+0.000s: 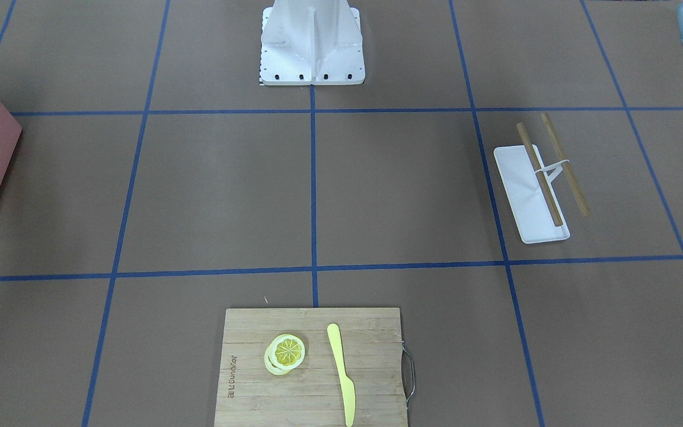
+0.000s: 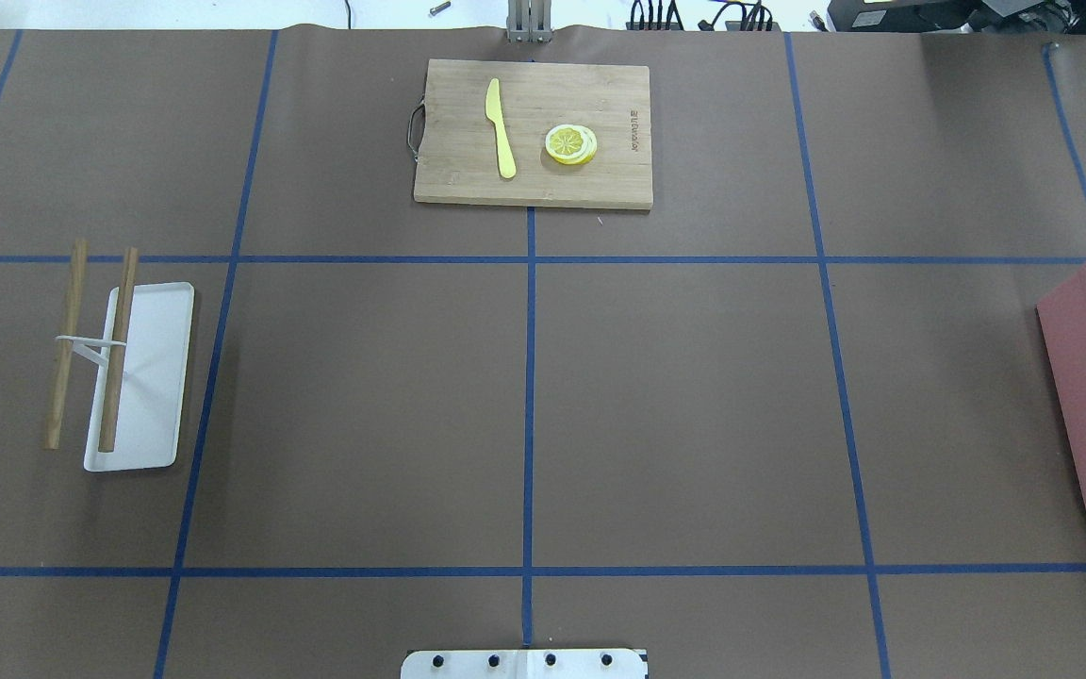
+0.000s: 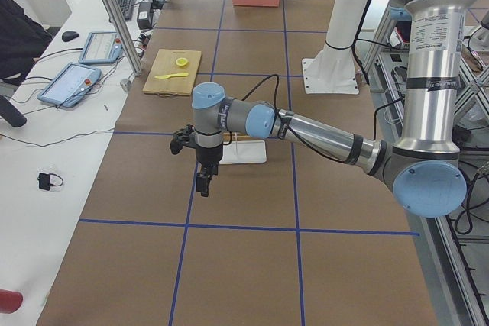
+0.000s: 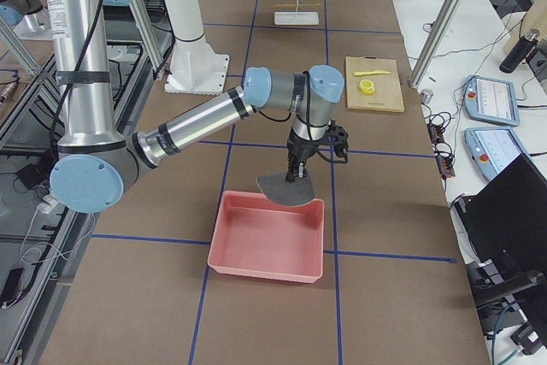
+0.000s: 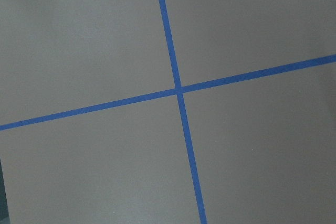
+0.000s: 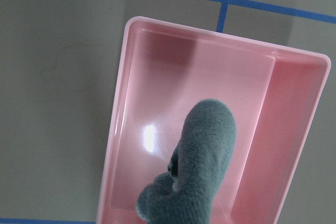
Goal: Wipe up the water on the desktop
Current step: 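Lift the cloth with the right gripper and drop it into the pink bin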
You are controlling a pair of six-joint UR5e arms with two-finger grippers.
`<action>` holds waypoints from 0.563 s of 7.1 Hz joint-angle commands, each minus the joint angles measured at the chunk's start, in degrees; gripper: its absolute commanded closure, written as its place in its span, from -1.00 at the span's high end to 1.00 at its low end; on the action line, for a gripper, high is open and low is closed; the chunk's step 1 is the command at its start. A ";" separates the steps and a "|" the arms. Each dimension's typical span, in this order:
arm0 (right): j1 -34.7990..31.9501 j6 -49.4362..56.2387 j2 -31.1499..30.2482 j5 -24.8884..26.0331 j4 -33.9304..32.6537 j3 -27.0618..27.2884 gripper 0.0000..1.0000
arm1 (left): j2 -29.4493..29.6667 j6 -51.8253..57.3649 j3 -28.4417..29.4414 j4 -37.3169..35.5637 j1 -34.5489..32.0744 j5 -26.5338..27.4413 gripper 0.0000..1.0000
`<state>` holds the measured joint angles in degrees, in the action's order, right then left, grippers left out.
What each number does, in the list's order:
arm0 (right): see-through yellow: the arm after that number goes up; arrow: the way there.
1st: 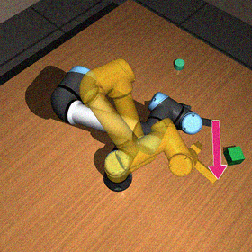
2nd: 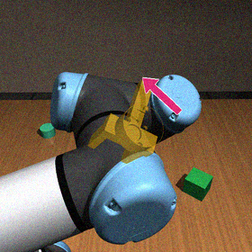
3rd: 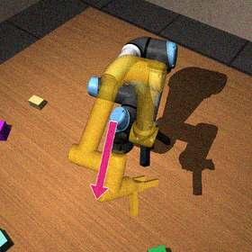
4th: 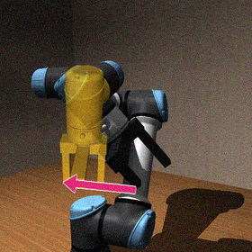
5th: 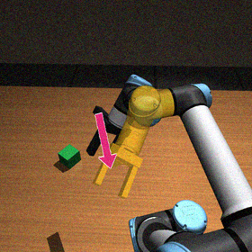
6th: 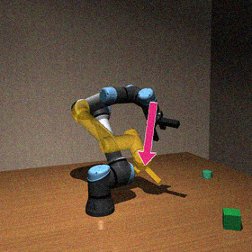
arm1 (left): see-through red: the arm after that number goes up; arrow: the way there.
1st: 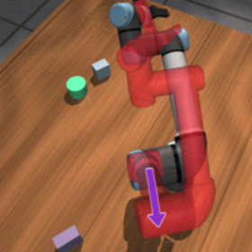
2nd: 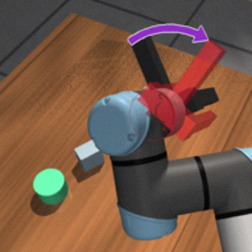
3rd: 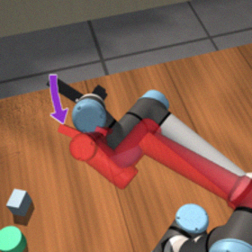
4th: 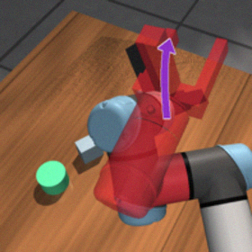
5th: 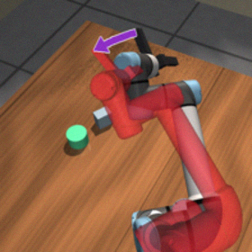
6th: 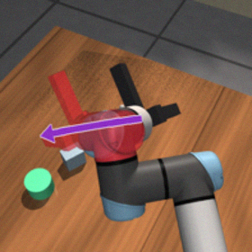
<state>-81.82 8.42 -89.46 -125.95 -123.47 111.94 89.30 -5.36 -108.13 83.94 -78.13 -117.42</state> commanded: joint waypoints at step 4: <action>0.00 0.99 -3.88 -0.35 0.42 -3.13 1.00 | 0.00 0.00 -0.32 0.00 -0.09 -0.17 0.96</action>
<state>-81.80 9.87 -92.71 -126.06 -123.02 109.31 89.30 -5.36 -108.29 83.94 -78.15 -117.50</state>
